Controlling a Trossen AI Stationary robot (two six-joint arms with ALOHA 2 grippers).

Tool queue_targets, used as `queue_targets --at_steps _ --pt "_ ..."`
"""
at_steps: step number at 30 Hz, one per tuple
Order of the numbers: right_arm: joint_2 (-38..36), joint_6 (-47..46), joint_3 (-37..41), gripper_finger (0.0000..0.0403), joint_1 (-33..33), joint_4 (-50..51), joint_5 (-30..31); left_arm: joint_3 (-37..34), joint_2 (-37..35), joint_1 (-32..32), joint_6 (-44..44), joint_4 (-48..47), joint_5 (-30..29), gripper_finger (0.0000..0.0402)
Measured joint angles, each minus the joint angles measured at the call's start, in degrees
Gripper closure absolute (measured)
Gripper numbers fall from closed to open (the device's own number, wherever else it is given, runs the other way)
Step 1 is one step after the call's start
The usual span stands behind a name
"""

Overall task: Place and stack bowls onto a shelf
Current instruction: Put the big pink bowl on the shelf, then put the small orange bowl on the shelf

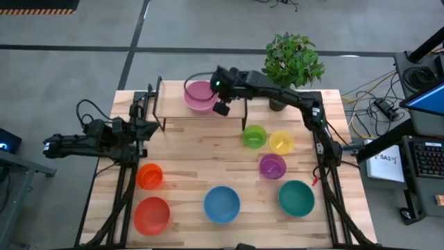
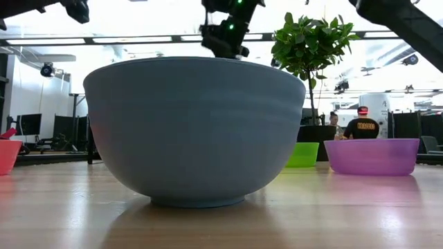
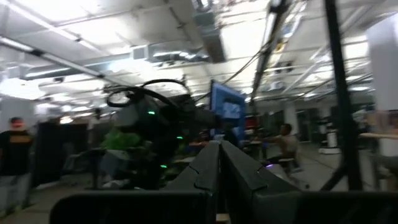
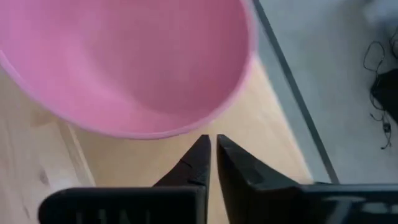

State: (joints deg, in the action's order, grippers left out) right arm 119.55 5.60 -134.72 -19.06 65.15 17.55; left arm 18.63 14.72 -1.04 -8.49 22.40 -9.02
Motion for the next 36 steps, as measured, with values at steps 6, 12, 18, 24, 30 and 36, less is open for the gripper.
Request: queue_targets --at_steps 6,12,18,24,30,36 --pt "3.15 0.49 0.04 0.0394 0.82 -2.13 0.54 0.00 0.27 0.00 -0.05 -0.25 -2.44 0.0402" --pt "5.93 2.87 0.11 0.0394 0.85 -8.95 0.41 0.00 0.30 0.00 -0.06 -0.25 -2.44 0.0402" --pt "7.27 4.93 0.11 0.0394 1.08 -16.93 -2.04 0.00 0.38 0.00 -0.51 -0.20 -2.47 0.0402" --pt "8.81 4.88 0.11 0.0394 1.08 -24.04 -8.40 0.00 0.46 0.00 -0.51 -0.14 -2.48 0.0402" --pt "7.45 5.15 0.13 0.0394 1.18 -16.27 -5.56 0.00 0.57 0.00 0.94 -0.14 -2.49 0.0402" --pt "3.31 7.46 0.15 0.0394 3.78 -10.27 -8.71 -0.94 2.89 0.00 9.16 -0.37 -1.54 0.0402"
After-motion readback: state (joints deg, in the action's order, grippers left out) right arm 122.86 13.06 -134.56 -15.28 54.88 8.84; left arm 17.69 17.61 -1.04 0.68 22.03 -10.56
